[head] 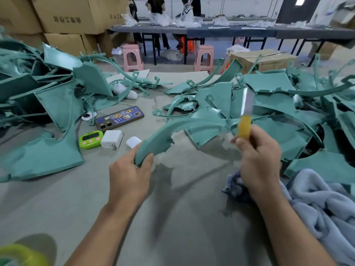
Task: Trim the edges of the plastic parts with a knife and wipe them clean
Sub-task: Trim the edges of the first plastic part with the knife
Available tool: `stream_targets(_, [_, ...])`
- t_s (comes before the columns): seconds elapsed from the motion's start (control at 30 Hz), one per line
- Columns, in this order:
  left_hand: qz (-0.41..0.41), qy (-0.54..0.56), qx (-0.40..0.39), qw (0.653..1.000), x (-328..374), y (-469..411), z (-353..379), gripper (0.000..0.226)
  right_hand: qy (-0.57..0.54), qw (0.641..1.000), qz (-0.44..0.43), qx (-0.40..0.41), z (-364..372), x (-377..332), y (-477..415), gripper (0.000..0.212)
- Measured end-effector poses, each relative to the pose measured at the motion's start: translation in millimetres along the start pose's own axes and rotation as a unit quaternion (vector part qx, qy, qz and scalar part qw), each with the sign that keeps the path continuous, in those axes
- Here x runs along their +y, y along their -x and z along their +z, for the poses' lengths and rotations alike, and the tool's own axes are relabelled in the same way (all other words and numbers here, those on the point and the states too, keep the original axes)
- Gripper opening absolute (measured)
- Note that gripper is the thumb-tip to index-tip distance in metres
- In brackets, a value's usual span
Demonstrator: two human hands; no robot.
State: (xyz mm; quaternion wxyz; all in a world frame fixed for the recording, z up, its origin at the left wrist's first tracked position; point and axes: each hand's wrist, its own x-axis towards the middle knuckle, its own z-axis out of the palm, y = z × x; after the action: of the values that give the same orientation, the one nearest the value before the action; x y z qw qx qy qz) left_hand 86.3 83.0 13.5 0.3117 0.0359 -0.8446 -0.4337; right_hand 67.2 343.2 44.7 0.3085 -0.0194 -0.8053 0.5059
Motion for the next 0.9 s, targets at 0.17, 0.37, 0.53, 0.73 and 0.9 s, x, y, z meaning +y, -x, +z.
stream_targets(0.17, [-0.036, 0.020, 0.058, 0.997, -5, 5, 4, 0.016, 0.246, 0.930, -0.025, -0.272, 17, -15, 26, 0.017])
stream_targets(0.37, [0.035, 0.099, 0.079, 0.991, 11, 11, -2, 0.052, 0.377, 0.876, -0.041, -0.299, 29, -10, 32, 0.021])
stream_targets(0.53, [-0.020, 0.092, 0.169, 0.981, 6, 7, -1, 0.037, 0.370, 0.877, -0.051, -0.304, 36, 2, 26, 0.014])
stream_targets(0.73, [0.004, -0.028, -0.006, 1.000, -4, 2, -1, 0.063, 0.160, 0.981, 0.005, -0.113, 26, 4, 20, 0.025])
stream_targets(0.9, [-0.023, -0.104, -0.111, 0.988, -9, 0, 12, 0.093, -0.066, 0.969, 0.010, -0.238, 33, -15, 33, 0.023])
